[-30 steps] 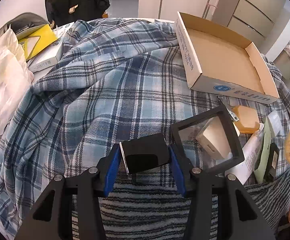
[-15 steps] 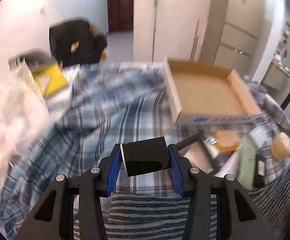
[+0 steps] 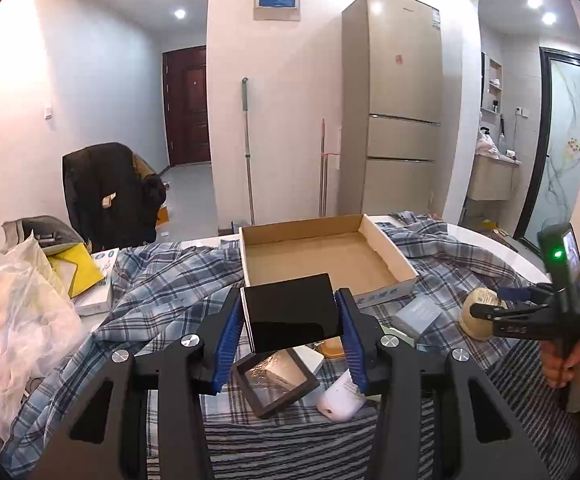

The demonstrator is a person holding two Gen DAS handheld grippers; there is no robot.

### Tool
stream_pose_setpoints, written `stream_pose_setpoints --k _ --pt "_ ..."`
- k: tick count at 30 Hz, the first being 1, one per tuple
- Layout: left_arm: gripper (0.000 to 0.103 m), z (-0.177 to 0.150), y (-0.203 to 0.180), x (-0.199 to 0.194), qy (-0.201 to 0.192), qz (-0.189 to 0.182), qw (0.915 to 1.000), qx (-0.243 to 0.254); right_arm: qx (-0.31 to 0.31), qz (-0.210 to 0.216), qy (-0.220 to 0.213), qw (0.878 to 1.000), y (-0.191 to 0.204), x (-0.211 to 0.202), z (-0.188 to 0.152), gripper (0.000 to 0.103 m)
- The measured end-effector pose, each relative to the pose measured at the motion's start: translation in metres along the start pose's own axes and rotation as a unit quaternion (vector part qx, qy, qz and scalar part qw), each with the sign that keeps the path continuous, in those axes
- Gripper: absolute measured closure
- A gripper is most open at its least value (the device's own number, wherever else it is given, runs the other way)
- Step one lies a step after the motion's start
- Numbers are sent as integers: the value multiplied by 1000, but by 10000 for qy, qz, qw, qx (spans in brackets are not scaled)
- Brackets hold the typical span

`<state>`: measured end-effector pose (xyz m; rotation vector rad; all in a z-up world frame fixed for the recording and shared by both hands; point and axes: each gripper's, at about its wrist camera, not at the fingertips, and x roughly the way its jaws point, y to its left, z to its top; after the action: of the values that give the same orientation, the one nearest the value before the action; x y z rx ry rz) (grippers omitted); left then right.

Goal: Organize rigid objects
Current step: 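Lift the black cube with the left gripper while the right gripper carries the tin toward the box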

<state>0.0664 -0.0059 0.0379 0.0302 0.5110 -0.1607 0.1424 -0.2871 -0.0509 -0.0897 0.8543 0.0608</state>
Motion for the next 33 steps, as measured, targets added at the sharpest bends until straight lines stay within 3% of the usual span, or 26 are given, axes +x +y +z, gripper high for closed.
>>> stream_pose_setpoints --k 3,7,9,14,17,23,29,33 --pt "55 0 -3 -1 16 -23 10000 35 -158 -94 28 9998 3 5 1 31" --pt "55 -2 -1 -1 36 -38 10000 2 92 -172 81 9998 -12 10 3 24" --pt "55 -2 -1 -1 19 -32 10000 12 309 -124 188 9993 -21 15 3 7" --pt "55 -3 -1 2 39 -13 10000 23 355 255 463 9980 -25 25 1 10" --pt "55 -3 -3 3 82 17 10000 40 177 137 652 9976 -16 33 -3 29" --pt "55 1 0 -3 38 181 9998 49 286 -135 99 9995 -20 3 1 29" --pt "55 25 2 -12 -193 358 9992 -42 203 139 -477 9986 -13 -55 38 29" --pt "55 53 -6 -14 -382 233 9990 -47 224 264 -986 9945 5 -89 70 29"
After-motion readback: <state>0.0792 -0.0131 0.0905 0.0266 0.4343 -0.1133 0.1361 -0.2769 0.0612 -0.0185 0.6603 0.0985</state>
